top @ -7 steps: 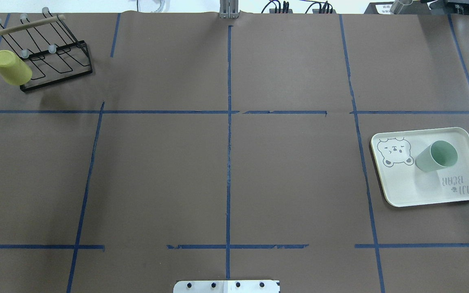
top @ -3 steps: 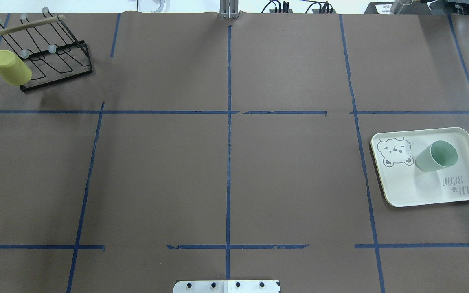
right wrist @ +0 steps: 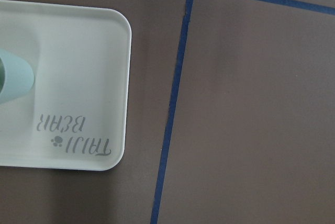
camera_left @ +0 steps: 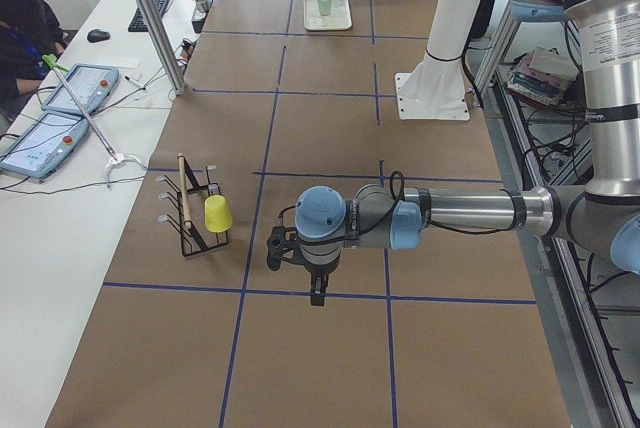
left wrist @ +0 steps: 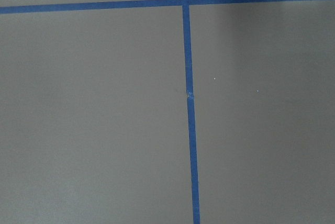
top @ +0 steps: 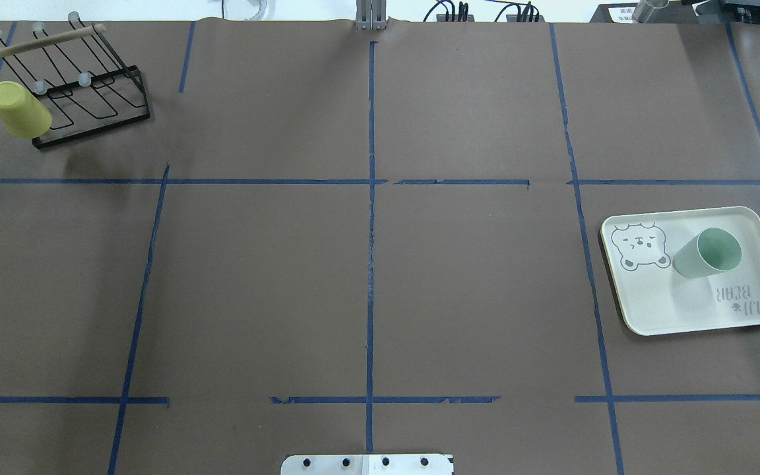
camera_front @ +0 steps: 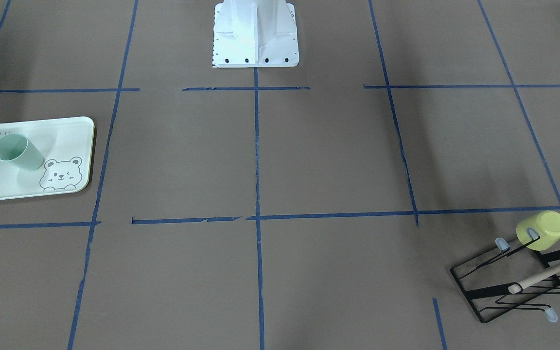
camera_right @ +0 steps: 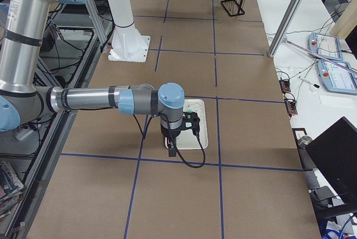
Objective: Left arm grabs green cup and hands to right arm on tray
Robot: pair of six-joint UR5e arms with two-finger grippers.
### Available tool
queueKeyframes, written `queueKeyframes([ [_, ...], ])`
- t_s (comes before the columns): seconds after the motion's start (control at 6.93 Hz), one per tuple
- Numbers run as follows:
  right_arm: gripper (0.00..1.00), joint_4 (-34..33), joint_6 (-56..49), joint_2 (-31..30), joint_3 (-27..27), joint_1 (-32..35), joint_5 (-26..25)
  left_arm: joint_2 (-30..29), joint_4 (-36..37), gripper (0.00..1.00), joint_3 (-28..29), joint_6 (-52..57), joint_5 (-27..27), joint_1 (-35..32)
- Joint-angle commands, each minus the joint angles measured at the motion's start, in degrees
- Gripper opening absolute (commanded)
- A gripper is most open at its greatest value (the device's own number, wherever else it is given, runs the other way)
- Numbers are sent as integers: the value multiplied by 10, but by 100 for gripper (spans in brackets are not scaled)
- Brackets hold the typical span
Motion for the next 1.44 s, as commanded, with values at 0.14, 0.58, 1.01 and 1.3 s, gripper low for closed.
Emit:
queueKeyframes([
  [0.14, 100, 3, 0, -8, -11, 5, 11, 4, -4, 100, -2, 1, 0, 0],
  [0.58, 100, 7, -1, -5, -20, 5, 25, 7, -3, 100, -2, 1, 0, 0],
  [1.01, 100, 7, -1, -5, -29, 5, 29, 7, -4, 100, -2, 2, 0, 0],
  [1.3, 100, 7, -1, -5, -31, 5, 30, 8, -4, 100, -2, 1, 0, 0],
])
